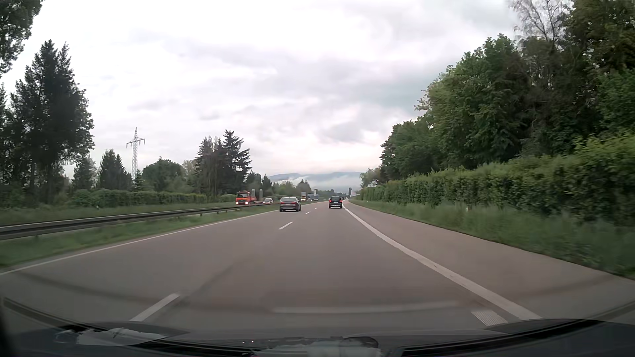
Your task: Follow the waypoints while adhering to traffic rules and regulations
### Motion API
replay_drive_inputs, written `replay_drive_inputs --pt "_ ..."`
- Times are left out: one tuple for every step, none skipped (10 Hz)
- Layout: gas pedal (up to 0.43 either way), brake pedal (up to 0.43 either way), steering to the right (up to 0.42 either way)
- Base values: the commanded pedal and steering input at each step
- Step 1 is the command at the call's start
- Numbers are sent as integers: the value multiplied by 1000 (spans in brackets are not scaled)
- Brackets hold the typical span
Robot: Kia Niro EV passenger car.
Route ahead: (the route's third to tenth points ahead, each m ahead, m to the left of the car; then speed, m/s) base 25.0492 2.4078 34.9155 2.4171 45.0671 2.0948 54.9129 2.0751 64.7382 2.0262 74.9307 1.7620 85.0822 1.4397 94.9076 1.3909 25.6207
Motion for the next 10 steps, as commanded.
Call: replay_drive_inputs --pt "157 0 2" --pt "157 0 2" --pt "157 0 2" --pt "157 0 2" --pt "157 0 2" --pt "157 0 2" --pt "157 0 2" --pt "157 0 2" --pt "157 0 2" --pt "157 0 2"
